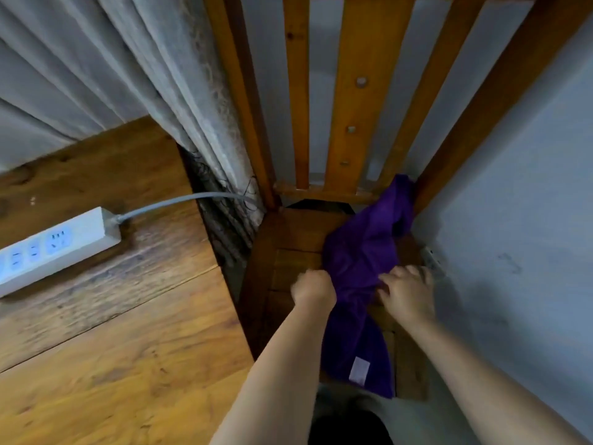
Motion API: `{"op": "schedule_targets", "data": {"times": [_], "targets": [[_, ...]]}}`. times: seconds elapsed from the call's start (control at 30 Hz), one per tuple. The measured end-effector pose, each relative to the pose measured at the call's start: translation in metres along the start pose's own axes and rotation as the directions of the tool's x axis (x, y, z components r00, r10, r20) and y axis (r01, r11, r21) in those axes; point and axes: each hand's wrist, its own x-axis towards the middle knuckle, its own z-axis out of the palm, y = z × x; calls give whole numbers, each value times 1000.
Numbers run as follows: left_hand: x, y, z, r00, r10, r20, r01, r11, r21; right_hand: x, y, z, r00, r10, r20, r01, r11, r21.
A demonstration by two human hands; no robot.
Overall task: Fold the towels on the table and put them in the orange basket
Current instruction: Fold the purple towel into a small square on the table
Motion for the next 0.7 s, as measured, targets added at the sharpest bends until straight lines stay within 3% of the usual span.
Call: {"op": "schedule_targets", "data": {"times": [0.13,0.23,0.37,0.53,0.7], "targets": [[43,6,34,998,7,-59,-8,1000,-20,28,7,51,998,-64,17,64,998,25],[55,6,42,990,39,-132,-44,999,-30,37,6,68,995,-82,-55,87,992,95],[46,-3,25,981,2,-193,-44,977,-210,32,11,56,997,-29,-75,44,976,213],[-10,-9,-35,963,5,-269,-102,931,-350,16,10,-30,988,12,-155,49,922,384],[-81,-10,-106,886,-52,-460,-154,904,-398,3,-19,-140,957,-47,-285,171,887,429]]}}
